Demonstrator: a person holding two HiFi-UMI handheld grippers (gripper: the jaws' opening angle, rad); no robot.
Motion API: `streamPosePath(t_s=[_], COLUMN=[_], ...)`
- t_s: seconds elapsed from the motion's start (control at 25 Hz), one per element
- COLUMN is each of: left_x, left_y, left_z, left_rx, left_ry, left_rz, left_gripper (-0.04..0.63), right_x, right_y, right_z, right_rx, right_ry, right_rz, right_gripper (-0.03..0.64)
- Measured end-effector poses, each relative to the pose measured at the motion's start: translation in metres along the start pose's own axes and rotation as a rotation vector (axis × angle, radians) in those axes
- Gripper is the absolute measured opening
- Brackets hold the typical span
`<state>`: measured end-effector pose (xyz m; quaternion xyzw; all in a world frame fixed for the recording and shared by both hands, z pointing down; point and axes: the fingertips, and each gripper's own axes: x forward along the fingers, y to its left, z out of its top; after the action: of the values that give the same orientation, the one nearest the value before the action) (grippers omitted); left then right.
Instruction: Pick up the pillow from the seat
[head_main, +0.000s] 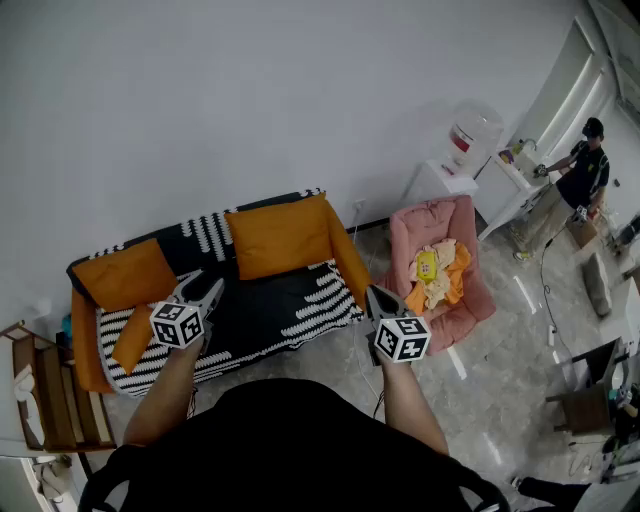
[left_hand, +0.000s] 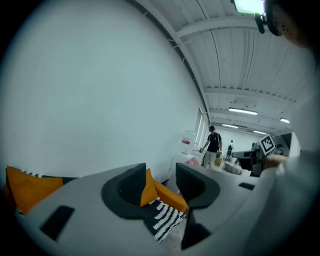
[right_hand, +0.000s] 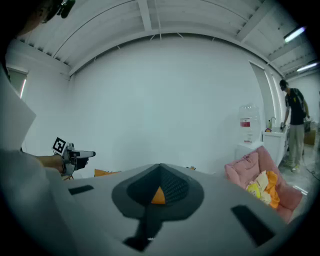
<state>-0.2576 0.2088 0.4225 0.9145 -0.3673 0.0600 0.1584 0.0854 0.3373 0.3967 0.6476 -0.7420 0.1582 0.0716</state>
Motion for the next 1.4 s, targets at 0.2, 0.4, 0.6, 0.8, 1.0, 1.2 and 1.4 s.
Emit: streamPosePath(t_s=[0.2,0.4,0.6,0.8,1.0,1.2,1.4], left_x=[0.013,0.029,0.038,0.039,0.045,0.057,0.076], left_y=[-0.018,-0.038,-0.052,-0.049,-0.045,-0.035,-0.015], left_z=[0.002,0.005,0.005,0.000,0.001,0.005,0.002], left_rx=[0.010,0.027,0.029,0.021,0.005,-0.007,-0.020], left_ry=[-0.010,-0.022,-0.032,-0.025,-0.041,-0.069,-0.049], left_rz=[0.000,0.001,0.009,0.025,0.003,-0.018,-0.011], left_gripper=[0.192,0.192,0.192,0.192,0.192,0.192,0.192], right_x=[-0.005,-0.005,-0.001,0.005,0.015,0.027,0.045], right_y=[-0.019,-0.037,-0.046,-0.050,-0.057,-0.068,-0.080], right_z=[-0.003,0.010,0.010,0.006,0.005,0.005,0.006], right_rx=[0.008,0.029,0.004,-0.005,-0.013,-0.009,-0.008], right_ry=[-0.004,-0.041,-0.025,0.001,0.017,0.032,0.051], right_rz=[0.003,0.040,0.076,0.079,0.075,0.060,0.041], right_gripper=[0.000,0.107,0.214,0.258,0.268,0.272,0.275])
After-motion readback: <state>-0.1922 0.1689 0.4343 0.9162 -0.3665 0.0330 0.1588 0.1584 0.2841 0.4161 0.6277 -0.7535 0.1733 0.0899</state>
